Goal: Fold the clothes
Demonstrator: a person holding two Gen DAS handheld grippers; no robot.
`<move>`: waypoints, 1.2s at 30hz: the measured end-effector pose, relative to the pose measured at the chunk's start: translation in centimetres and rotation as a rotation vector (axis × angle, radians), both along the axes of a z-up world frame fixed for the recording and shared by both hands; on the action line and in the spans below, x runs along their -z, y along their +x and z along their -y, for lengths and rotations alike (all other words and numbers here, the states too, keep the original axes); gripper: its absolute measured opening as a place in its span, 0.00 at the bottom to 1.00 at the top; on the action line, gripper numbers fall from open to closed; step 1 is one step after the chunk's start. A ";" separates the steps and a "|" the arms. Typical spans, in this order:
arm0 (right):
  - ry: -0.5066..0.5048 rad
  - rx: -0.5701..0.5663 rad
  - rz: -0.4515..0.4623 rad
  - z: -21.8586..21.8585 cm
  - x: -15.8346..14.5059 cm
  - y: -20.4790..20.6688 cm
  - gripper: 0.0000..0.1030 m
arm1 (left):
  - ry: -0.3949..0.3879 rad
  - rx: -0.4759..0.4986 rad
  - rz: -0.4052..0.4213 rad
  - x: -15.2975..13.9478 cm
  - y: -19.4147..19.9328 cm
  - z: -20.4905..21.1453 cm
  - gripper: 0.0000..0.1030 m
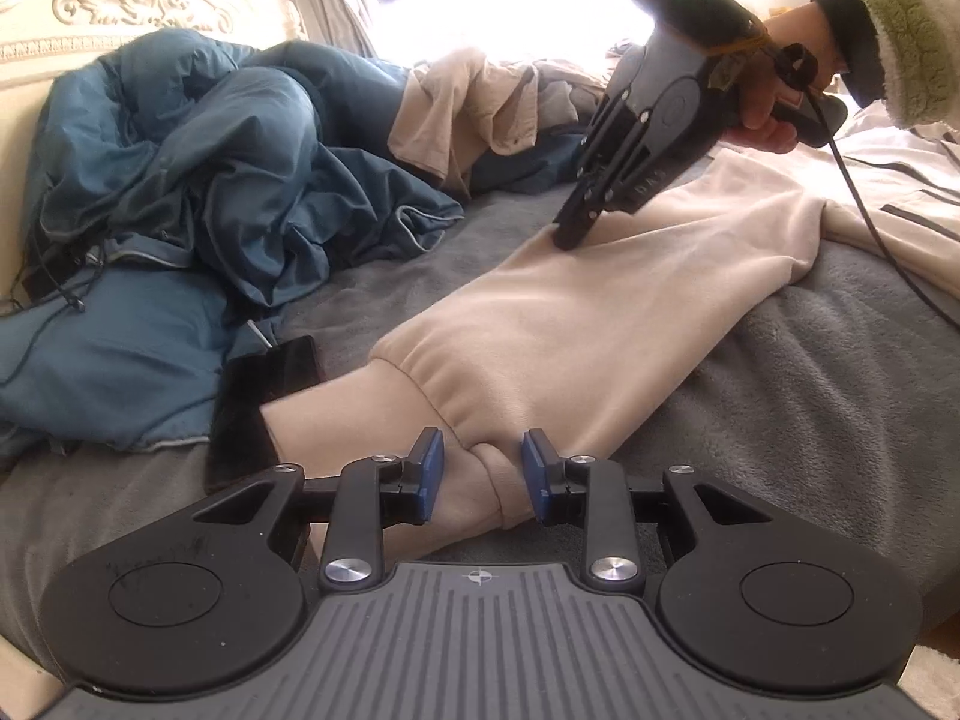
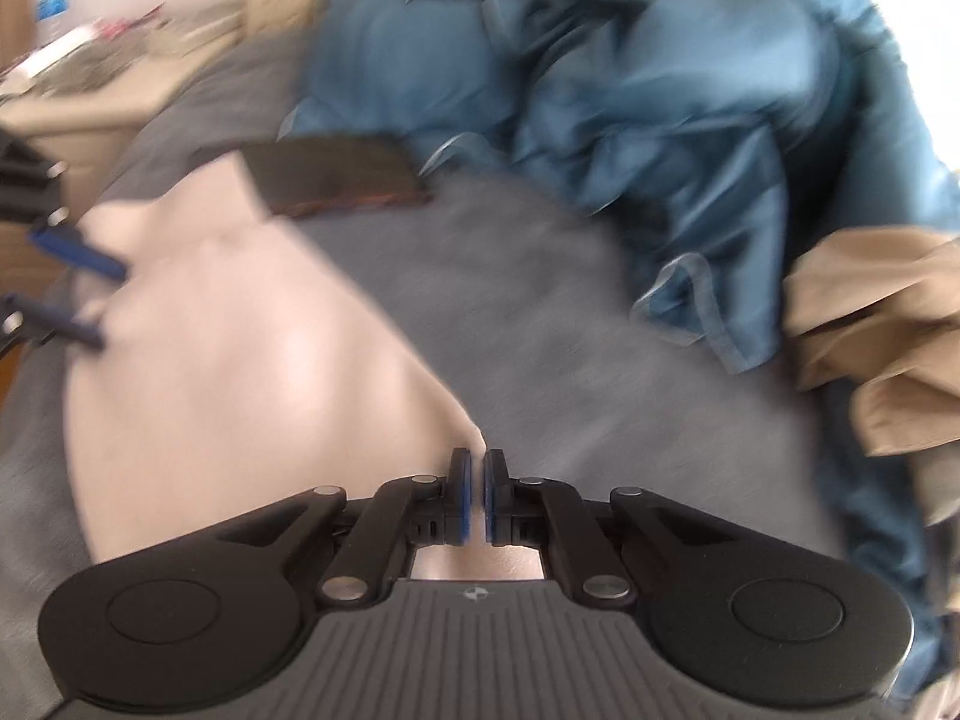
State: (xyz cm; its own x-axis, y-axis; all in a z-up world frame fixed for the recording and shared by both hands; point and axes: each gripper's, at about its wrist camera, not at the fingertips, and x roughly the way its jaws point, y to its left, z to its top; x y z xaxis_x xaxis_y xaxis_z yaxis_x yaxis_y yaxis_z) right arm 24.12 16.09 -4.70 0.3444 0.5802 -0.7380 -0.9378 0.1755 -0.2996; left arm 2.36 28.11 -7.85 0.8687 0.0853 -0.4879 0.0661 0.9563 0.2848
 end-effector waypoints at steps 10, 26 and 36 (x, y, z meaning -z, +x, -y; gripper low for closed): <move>0.069 0.129 -0.052 -1.5 2.9 3.1 0.09 | 0.064 -0.001 0.000 0.6 1.0 0.1 0.33; 0.486 0.673 -0.265 20.4 -10.3 -2.1 0.21 | 0.127 -0.091 0.058 -3.0 -0.9 -0.3 0.41; 0.667 0.940 -0.561 30.9 -1.9 -10.1 0.21 | -0.174 -0.014 0.006 -7.5 5.5 3.4 0.42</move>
